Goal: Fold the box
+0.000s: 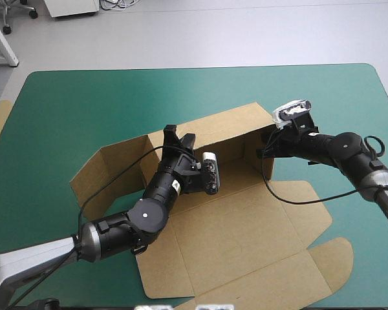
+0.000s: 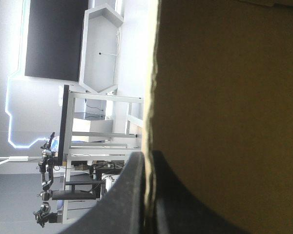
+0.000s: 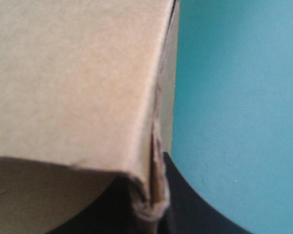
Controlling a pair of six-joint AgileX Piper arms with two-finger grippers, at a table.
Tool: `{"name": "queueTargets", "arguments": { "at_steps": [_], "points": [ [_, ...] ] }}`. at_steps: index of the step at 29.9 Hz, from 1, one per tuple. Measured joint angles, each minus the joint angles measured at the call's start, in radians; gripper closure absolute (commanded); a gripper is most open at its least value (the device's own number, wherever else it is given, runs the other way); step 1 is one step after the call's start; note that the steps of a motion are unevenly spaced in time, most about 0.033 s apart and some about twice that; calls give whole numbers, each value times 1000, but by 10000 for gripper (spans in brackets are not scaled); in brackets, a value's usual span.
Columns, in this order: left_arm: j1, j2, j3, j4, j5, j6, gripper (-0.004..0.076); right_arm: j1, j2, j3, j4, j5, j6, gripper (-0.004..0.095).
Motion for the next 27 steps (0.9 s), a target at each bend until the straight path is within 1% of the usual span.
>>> {"name": "queueTargets", "arguments": {
  "at_steps": [7,12,13,15,19,20,21,23,27],
  "points": [
    [0,0,0,1,-3,0,734,2,-8,0,-33,6,68,905],
    [0,0,0,2,-4,0,721,2,-9,0,-38,7,79,905],
    [0,0,0,2,-4,0,701,2,-9,0,-38,7,79,905],
    [0,0,-5,2,-4,0,636,2,-10,0,-38,7,82,905],
    [-1,0,-41,2,-31,1,416,7,-11,0,-37,22,83,905],
    [-1,0,-50,3,-36,1,371,10,-12,0,-37,25,86,905],
    [-1,0,-56,5,-43,1,343,10,-12,0,-37,26,88,905],
    [-2,0,-61,8,-54,2,315,10,-13,0,-36,32,94,905],
    [-28,-2,-61,9,-59,2,315,11,-13,0,-36,32,95,905]
  ]
}}
